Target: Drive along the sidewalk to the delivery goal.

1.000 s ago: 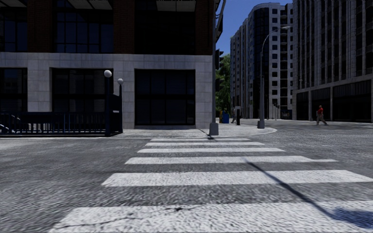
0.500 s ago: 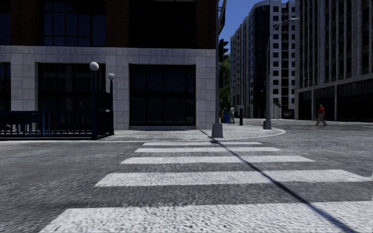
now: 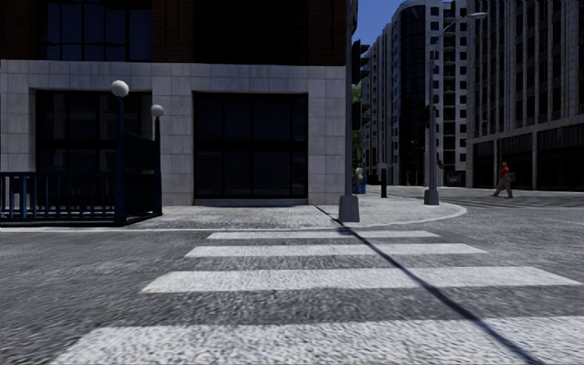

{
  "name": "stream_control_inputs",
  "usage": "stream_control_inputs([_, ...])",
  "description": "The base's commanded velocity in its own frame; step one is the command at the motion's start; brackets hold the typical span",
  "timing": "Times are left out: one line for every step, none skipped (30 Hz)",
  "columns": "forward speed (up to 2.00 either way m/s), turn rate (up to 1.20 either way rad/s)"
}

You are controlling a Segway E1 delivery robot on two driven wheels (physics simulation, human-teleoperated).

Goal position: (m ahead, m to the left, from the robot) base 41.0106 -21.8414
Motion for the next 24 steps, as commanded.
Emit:
stream_control_inputs([2.00, 0.00])
stream_control_inputs([2.00, 0.00])
stream_control_inputs([2.00, 0.00])
stream_control_inputs([2.00, 0.00])
stream_control_inputs([2.00, 0.00])
stream_control_inputs([2.00, 0.00])
stream_control_inputs([2.00, 0.00])
stream_control_inputs([2.00, 0.00])
stream_control_inputs([2.00, 0.00])
stream_control_inputs([2.00, 0.00])
stream_control_inputs([2.00, 0.00])
stream_control_inputs([2.00, 0.00])
stream_control_inputs([2.00, 0.00])
stream_control_inputs([2.00, 0.00])
stream_control_inputs([2.00, 0.00])
stream_control_inputs([2.00, 0.00])
stream_control_inputs([2.00, 0.00])
stream_control_inputs([2.00, 0.00])
stream_control_inputs([2.00, 0.00])
stream_control_inputs([2.00, 0.00])
stream_control_inputs([2.00, 0.00])
stream_control_inputs([2.00, 0.00])
stream_control_inputs([2.00, 0.00])
stream_control_inputs([2.00, 0.00])
